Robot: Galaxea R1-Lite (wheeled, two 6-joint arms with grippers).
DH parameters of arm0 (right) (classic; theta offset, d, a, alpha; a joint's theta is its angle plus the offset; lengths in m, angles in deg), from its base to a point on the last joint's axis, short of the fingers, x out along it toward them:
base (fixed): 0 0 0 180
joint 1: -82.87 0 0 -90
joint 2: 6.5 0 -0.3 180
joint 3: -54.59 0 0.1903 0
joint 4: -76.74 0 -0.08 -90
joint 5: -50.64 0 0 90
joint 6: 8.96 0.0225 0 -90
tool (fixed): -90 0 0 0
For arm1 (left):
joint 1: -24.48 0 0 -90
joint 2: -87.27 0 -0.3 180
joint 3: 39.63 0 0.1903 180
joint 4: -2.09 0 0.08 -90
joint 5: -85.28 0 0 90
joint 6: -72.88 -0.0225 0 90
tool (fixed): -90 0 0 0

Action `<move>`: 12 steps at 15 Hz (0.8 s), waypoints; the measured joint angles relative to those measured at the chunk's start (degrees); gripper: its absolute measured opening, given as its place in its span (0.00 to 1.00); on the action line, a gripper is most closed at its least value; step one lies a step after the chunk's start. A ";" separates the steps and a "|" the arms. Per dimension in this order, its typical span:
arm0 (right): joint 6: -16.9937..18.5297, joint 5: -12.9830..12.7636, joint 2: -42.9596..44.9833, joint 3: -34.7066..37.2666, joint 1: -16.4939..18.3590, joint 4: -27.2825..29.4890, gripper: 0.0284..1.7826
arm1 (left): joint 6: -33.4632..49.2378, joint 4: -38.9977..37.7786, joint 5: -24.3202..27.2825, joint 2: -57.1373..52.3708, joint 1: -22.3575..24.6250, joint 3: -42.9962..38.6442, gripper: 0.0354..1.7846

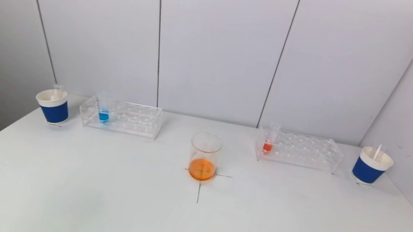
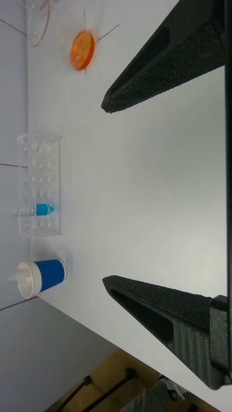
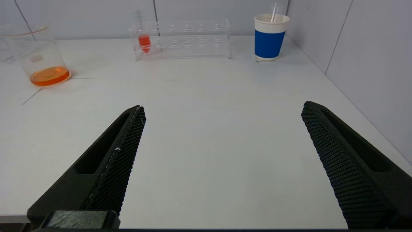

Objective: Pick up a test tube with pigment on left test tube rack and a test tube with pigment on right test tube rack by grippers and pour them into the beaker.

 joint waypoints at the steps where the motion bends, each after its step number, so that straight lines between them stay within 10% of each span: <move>1: 0.02 0.00 0.00 0.00 0.00 0.00 0.99 | -0.15 4.52 -0.04 -4.19 0.00 0.17 0.99; 12: 0.02 0.00 0.00 0.00 0.00 0.00 0.99 | -0.78 28.93 -0.04 -31.56 0.02 -5.03 0.99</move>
